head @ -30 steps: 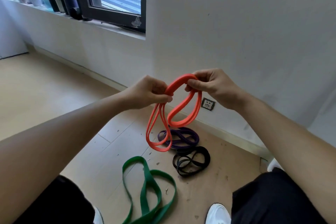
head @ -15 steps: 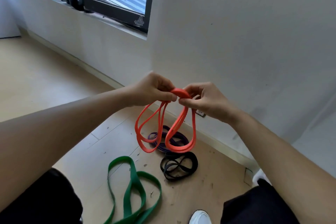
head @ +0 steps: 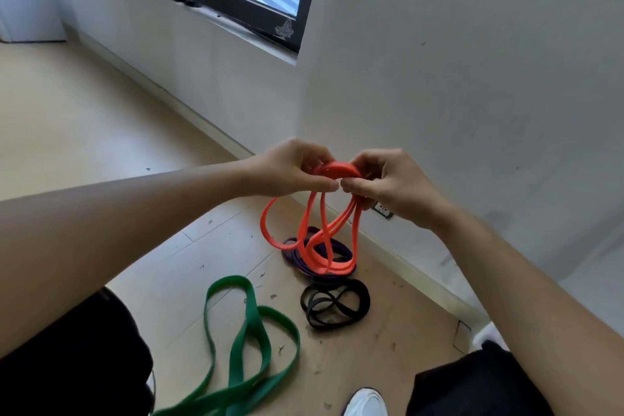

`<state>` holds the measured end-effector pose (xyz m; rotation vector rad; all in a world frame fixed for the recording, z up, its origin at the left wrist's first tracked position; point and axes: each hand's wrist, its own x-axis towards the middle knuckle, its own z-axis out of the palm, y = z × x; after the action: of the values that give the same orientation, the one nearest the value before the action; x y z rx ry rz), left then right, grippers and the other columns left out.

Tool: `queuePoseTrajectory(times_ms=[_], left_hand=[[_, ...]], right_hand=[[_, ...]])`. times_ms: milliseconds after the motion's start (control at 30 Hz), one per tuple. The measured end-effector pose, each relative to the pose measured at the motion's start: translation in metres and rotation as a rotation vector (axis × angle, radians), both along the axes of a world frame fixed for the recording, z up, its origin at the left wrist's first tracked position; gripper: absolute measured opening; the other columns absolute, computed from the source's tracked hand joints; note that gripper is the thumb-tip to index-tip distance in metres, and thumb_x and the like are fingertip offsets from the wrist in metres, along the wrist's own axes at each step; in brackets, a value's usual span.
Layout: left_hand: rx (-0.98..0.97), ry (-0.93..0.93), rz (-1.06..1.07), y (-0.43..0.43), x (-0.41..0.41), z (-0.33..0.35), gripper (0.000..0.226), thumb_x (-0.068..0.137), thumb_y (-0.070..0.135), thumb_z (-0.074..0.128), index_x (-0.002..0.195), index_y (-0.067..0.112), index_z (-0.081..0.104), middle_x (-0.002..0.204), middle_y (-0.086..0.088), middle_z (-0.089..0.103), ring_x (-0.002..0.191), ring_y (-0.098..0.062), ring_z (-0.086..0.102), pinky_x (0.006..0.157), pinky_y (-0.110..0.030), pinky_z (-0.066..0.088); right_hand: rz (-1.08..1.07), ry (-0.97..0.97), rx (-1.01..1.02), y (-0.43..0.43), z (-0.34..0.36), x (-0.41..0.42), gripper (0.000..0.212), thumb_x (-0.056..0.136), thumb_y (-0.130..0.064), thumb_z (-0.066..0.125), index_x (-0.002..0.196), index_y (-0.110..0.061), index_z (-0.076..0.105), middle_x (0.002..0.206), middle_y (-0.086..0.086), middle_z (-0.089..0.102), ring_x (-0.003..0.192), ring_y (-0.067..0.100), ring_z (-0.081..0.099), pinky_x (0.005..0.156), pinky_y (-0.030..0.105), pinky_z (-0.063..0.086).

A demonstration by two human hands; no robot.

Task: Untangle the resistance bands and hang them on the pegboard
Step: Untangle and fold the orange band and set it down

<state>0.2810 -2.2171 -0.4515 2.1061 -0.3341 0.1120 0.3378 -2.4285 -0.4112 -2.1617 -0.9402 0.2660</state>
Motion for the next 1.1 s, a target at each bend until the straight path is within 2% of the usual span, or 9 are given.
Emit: queuePoseTrajectory(times_ms=[100, 233, 400, 500, 600, 800, 900, 1033, 1100], left_hand=[[-0.064, 0.036, -0.002, -0.008, -0.004, -0.015, 0.053, 0.084, 0.032, 0.081, 0.132, 0.021, 0.059, 0.113, 0.001, 0.070, 0.105, -0.010, 0.069, 0.096, -0.037, 0.059], [-0.077, 0.021, 0.002, -0.025, -0.012, -0.033, 0.086, 0.072, 0.042, 0.089, 0.145, 0.035, 0.042, 0.122, 0.009, 0.061, 0.114, -0.007, 0.063, 0.096, -0.036, 0.058], [-0.185, -0.050, 0.055, -0.048, -0.023, -0.044, 0.108, 0.065, 0.041, 0.095, 0.150, 0.039, 0.029, 0.120, 0.004, 0.062, 0.106, -0.011, 0.068, 0.089, -0.037, 0.062], [-0.132, -0.087, 0.165, -0.063, -0.028, -0.049, 0.113, 0.061, 0.049, 0.095, 0.149, 0.040, 0.024, 0.115, 0.009, 0.062, 0.102, -0.008, 0.067, 0.087, -0.035, 0.061], [-0.065, -0.112, 0.218, -0.074, -0.029, -0.058, 0.104, 0.062, 0.055, 0.090, 0.145, 0.041, 0.028, 0.106, 0.011, 0.065, 0.097, -0.007, 0.067, 0.084, -0.036, 0.060], [-0.105, -0.090, 0.165, -0.067, -0.020, -0.067, 0.043, 0.085, 0.017, 0.076, 0.121, 0.026, 0.055, 0.089, 0.004, 0.065, 0.077, -0.016, 0.070, 0.072, -0.040, 0.063], [-0.032, 0.002, 0.117, -0.045, -0.018, -0.069, 0.039, 0.085, 0.016, 0.077, 0.118, 0.026, 0.058, 0.089, 0.006, 0.066, 0.075, -0.013, 0.070, 0.072, -0.037, 0.064], [0.300, 0.031, 0.089, -0.024, -0.008, -0.076, 0.039, 0.086, 0.028, 0.076, 0.113, 0.034, 0.050, 0.083, 0.011, 0.066, 0.069, -0.006, 0.067, 0.066, -0.029, 0.061], [0.415, 0.059, 0.065, -0.022, -0.001, -0.087, 0.038, 0.087, 0.032, 0.074, 0.112, 0.033, 0.046, 0.081, 0.011, 0.065, 0.066, -0.007, 0.064, 0.059, -0.024, 0.055]], right_hand=[[-0.009, 0.046, 0.076, -0.004, 0.002, -0.001, 0.021, 0.090, -0.012, 0.074, 0.110, -0.006, 0.069, 0.088, 0.014, 0.074, 0.076, 0.025, 0.075, 0.067, 0.034, 0.063], [0.031, 0.090, 0.151, -0.012, 0.006, -0.005, 0.041, 0.093, -0.008, 0.069, 0.133, -0.012, 0.061, 0.089, 0.013, 0.072, 0.084, 0.028, 0.075, 0.067, 0.033, 0.062], [0.068, 0.090, 0.246, -0.018, 0.009, -0.013, 0.031, 0.096, -0.004, 0.063, 0.126, -0.008, 0.066, 0.097, 0.014, 0.074, 0.089, 0.024, 0.075, 0.069, 0.029, 0.061], [0.027, 0.123, 0.388, -0.020, 0.010, -0.018, 0.029, 0.096, -0.002, 0.061, 0.124, -0.010, 0.067, 0.098, 0.016, 0.073, 0.091, 0.026, 0.075, 0.071, 0.032, 0.062], [-0.041, 0.158, 0.532, -0.025, 0.013, -0.019, 0.028, 0.097, -0.001, 0.060, 0.123, -0.008, 0.067, 0.096, 0.020, 0.070, 0.089, 0.026, 0.075, 0.069, 0.032, 0.062], [-0.150, 0.232, 0.641, -0.046, 0.015, -0.014, 0.026, 0.096, -0.002, 0.059, 0.120, -0.009, 0.066, 0.096, 0.020, 0.069, 0.092, 0.027, 0.073, 0.068, 0.033, 0.063], [-0.226, 0.290, 0.576, -0.063, 0.003, -0.002, 0.028, 0.097, 0.000, 0.058, 0.123, -0.006, 0.065, 0.099, 0.020, 0.069, 0.096, 0.029, 0.073, 0.069, 0.034, 0.063], [-0.321, 0.344, 0.334, -0.079, -0.035, 0.020, 0.026, 0.096, 0.003, 0.060, 0.120, -0.006, 0.065, 0.109, 0.028, 0.067, 0.098, 0.039, 0.072, 0.070, 0.035, 0.064], [-0.340, 0.335, 0.184, -0.083, -0.061, 0.030, 0.024, 0.096, 0.003, 0.062, 0.116, -0.007, 0.066, 0.105, 0.027, 0.065, 0.093, 0.038, 0.072, 0.071, 0.037, 0.064]])
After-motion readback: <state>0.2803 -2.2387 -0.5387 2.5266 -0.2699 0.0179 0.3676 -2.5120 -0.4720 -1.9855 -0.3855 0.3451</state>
